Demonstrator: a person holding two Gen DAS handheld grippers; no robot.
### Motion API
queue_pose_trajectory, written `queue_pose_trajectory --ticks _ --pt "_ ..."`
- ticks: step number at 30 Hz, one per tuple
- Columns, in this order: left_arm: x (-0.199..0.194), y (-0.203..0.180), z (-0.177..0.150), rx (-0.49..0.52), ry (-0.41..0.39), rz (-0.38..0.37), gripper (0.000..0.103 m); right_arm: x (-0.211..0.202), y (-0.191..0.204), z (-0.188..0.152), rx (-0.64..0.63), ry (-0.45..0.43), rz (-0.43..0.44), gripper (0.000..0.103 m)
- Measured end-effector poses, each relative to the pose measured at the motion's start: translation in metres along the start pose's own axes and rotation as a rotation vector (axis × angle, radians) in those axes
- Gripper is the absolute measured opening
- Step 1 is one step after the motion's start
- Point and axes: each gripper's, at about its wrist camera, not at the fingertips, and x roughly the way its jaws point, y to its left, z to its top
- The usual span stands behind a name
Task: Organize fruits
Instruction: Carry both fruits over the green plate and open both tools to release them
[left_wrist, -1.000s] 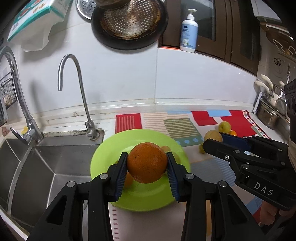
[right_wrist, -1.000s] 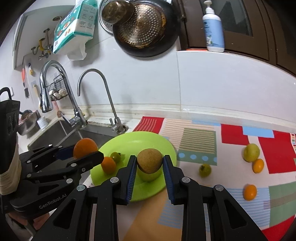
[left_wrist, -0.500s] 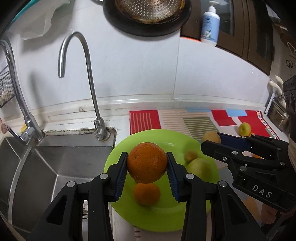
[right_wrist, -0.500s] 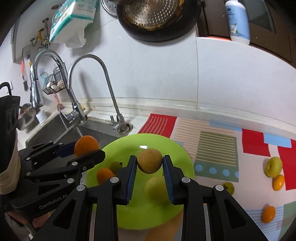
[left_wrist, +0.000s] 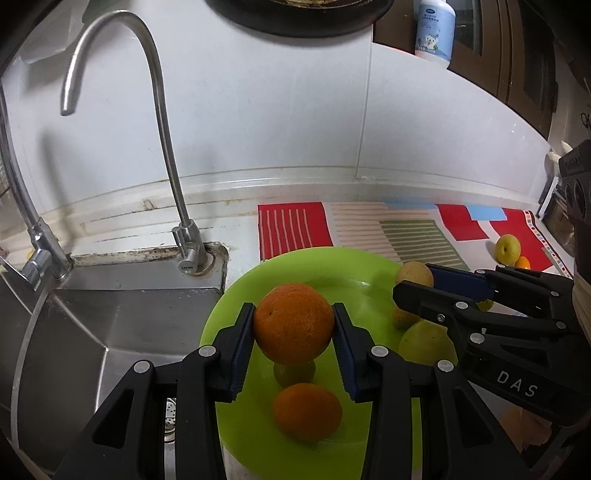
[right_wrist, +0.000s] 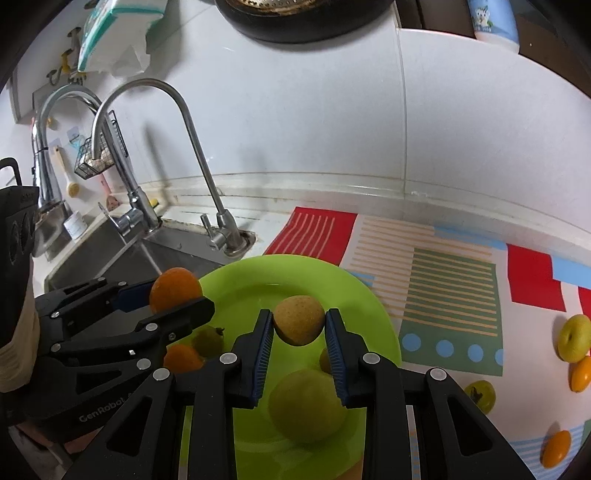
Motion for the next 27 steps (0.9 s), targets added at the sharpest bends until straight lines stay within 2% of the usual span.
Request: queue_pose_trajectory --ticks 5,6,7,8,9,10,17,20,23,27 --pt "0.004 0.001 0.001 0.004 0.012 0.006 0.041 0.005 -0.002 0.001 -0.001 0.004 0.004 0.03" --pt "0.004 0.002 0.0 0.0 0.014 0.005 0.042 0.005 -0.001 0.001 -0.002 0.002 0.005 0.03" --pt "0.003 0.003 0.0 -0.005 0.011 0.009 0.048 0.005 -0.001 0.001 -0.003 -0.001 0.006 0.031" --pt "0.002 0.003 -0.001 -0.008 0.007 0.013 0.051 0.005 -0.001 0.001 -0.003 0.0 0.003 0.034" --pt "0.0 0.004 -0.001 -0.01 0.003 0.018 0.051 0.005 0.0 0.002 -0.003 0.0 0.001 0.041" --pt "-0.003 0.004 -0.001 -0.012 -0.001 0.022 0.053 0.003 0.0 0.001 0.0 -0.004 -0.008 0.043" --pt "-0.023 0.005 -0.004 -0.02 -0.03 0.07 0.061 -0.02 0.0 0.0 0.009 -0.049 -0.046 0.044" --pt "-0.035 0.003 -0.006 -0.029 -0.044 0.086 0.067 -0.034 0.0 -0.001 0.013 -0.075 -0.073 0.052" --pt "-0.048 0.0 -0.006 -0.04 -0.064 0.099 0.071 -0.047 -0.001 -0.002 0.022 -0.098 -0.096 0.055" --pt "-0.065 -0.005 -0.005 -0.047 -0.096 0.109 0.076 -0.063 -0.002 -0.005 0.035 -0.115 -0.112 0.063"
